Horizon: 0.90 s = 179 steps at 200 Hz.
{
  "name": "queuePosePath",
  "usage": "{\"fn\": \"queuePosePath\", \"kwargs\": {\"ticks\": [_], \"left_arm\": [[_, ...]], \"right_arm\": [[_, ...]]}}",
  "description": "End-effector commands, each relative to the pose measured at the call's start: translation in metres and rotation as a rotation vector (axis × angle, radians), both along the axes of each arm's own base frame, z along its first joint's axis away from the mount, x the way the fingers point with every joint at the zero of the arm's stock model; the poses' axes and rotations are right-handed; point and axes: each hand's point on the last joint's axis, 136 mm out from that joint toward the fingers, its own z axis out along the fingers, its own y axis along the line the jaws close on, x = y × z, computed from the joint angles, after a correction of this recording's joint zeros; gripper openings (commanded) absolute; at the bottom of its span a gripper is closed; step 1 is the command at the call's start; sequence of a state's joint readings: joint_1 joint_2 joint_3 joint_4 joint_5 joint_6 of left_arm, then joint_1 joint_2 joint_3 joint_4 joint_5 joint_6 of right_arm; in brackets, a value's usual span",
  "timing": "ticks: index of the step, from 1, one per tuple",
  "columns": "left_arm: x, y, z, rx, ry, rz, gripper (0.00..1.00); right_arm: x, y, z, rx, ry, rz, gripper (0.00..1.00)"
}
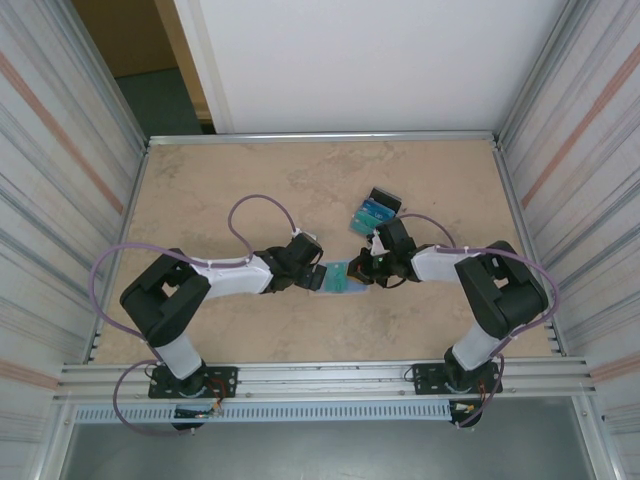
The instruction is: Take the credit cards out of the card holder
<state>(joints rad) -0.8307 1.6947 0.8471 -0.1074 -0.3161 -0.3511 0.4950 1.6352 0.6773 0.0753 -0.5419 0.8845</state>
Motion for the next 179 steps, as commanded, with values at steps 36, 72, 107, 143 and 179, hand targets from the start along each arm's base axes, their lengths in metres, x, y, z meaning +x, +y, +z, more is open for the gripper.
{"fn": "queuePosePath", "kwargs": {"ticks": [36,72,107,143,179], "left_arm": [[-0.008,0.026,-0.021,0.141,0.042,0.006,0.99],[-0.008,0.026,-0.023,0.177,0.035,-0.007,0.99],[-0.009,0.025,-0.024,0.201,0.034,-0.012,0.99],[-0.011,0.027,-0.026,0.209,0.038,-0.01,0.99],[-0.012,0.027,-0.027,0.213,0.041,-0.01,0.99]], "right_arm": [[0.007,-0.007,0.018,-0.042,-0.061,0.003,0.05],[0.006,0.001,0.021,-0.021,-0.066,0.011,0.11],[0.007,0.01,0.027,0.008,-0.089,0.026,0.18],[0.009,0.02,0.032,0.056,-0.108,0.041,0.18],[0.01,0.027,0.033,0.101,-0.12,0.049,0.17]]}}
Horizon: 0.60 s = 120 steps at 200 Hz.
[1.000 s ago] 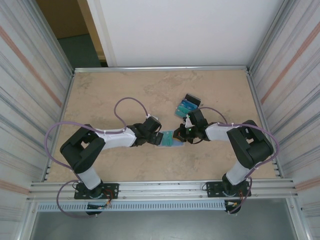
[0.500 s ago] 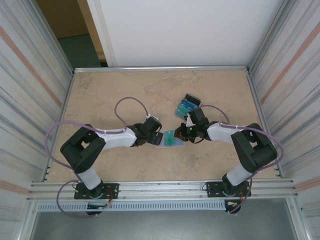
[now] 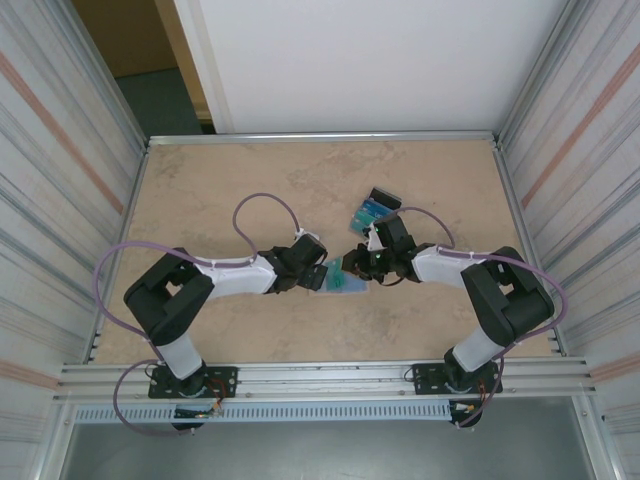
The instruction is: Take the credit cards out of the card holder
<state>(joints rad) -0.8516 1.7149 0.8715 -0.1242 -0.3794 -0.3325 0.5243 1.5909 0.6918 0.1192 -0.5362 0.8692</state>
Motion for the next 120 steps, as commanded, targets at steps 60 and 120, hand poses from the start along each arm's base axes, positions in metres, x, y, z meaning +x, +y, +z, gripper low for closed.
{"fn": "queuePosePath", "kwargs": {"ticks": [60,120], "left_arm": [[-0.015,0.027,-0.027,0.153,0.072,-0.001,0.99],[-0.015,0.028,-0.026,0.151,0.069,0.006,0.99]], "right_arm": [[0.001,0.016,-0.007,0.017,0.0,0.025,0.17],[-0.001,0.013,-0.02,-0.037,0.021,0.026,0.09]]}}
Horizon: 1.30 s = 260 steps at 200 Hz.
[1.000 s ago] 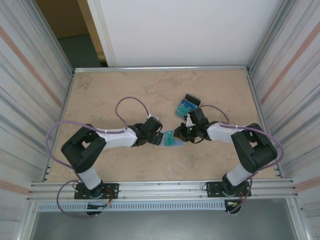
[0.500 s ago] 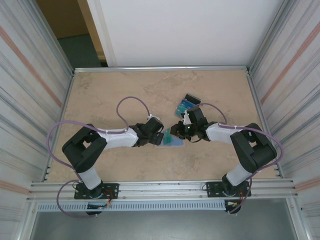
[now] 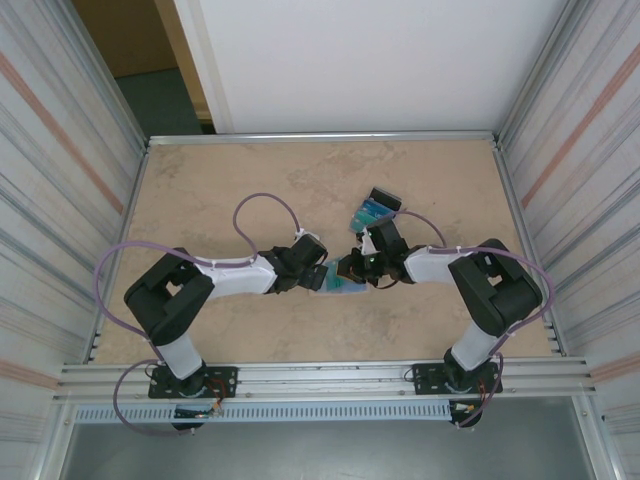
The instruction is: Take the credit cards out of the card holder
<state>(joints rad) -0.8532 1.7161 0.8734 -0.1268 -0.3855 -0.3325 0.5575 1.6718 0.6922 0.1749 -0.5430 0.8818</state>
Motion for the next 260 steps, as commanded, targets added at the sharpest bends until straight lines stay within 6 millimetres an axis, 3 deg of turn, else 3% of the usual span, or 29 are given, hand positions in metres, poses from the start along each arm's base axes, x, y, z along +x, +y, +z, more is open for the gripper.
{"fn": "queuePosePath", "kwargs": {"ticks": [1,47,124,206,260], "left_arm": [[-0.015,0.027,-0.026,0.145,0.071,0.005,0.99],[-0.012,0.023,-0.021,0.112,0.053,-0.001,0.99],[0.0,0.019,-0.001,0.107,-0.012,-0.013,0.99],[0.013,0.007,0.048,-0.008,-0.115,0.003,0.99],[0.013,0.002,0.056,-0.07,-0.115,0.029,0.99]], "right_arm": [[0.005,0.001,0.0,-0.034,-0.011,-0.003,0.09],[0.005,-0.014,0.003,-0.129,-0.034,-0.017,0.02],[0.004,-0.028,0.019,-0.185,-0.092,-0.025,0.01],[0.007,-0.032,0.059,-0.166,-0.2,-0.033,0.01],[0.013,-0.053,0.084,-0.249,-0.313,-0.076,0.0]]}}
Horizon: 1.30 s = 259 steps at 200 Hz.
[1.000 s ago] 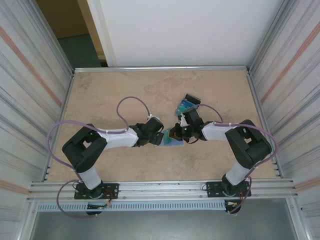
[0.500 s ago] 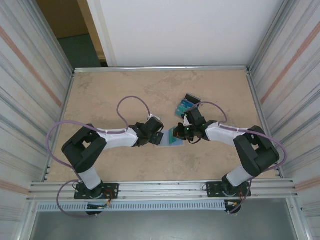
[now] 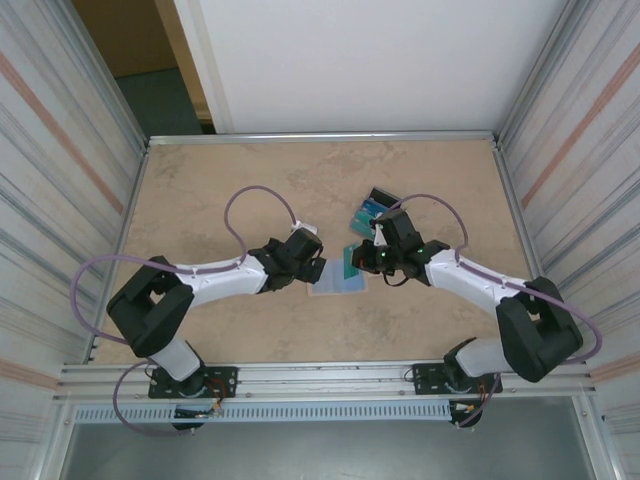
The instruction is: Take the credit cards out of the card holder
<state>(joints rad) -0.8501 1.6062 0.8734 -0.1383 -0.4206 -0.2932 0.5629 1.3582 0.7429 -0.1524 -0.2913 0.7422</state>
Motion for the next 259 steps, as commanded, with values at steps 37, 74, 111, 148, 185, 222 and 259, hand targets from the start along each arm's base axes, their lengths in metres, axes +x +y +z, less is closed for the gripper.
{"fn": "queuePosePath", "kwargs": {"ticks": [37,74,111,148,185,222,259], "left_arm": [[0.007,-0.014,0.004,-0.063,0.024,0.012,0.99],[0.004,-0.016,-0.008,-0.038,0.068,0.017,0.99],[-0.001,-0.007,-0.024,0.018,0.107,0.038,0.99],[-0.009,0.003,-0.038,0.081,0.143,0.046,0.99],[-0.015,0.017,-0.044,0.122,0.145,0.058,0.99],[-0.012,0.024,-0.042,0.161,0.11,0.058,0.99],[-0.003,0.022,-0.037,0.167,0.064,0.036,0.99]], "right_arm": [[0.015,-0.027,0.034,-0.127,-0.151,-0.053,0.0],[0.025,-0.038,0.047,-0.16,-0.203,-0.083,0.0],[0.036,-0.047,0.059,-0.169,-0.246,-0.108,0.0],[0.045,-0.057,0.066,-0.195,-0.282,-0.134,0.0],[0.053,-0.066,0.07,-0.211,-0.301,-0.145,0.0],[0.064,-0.076,0.068,-0.233,-0.306,-0.133,0.0],[0.076,-0.081,0.068,-0.269,-0.33,-0.105,0.0]]}}
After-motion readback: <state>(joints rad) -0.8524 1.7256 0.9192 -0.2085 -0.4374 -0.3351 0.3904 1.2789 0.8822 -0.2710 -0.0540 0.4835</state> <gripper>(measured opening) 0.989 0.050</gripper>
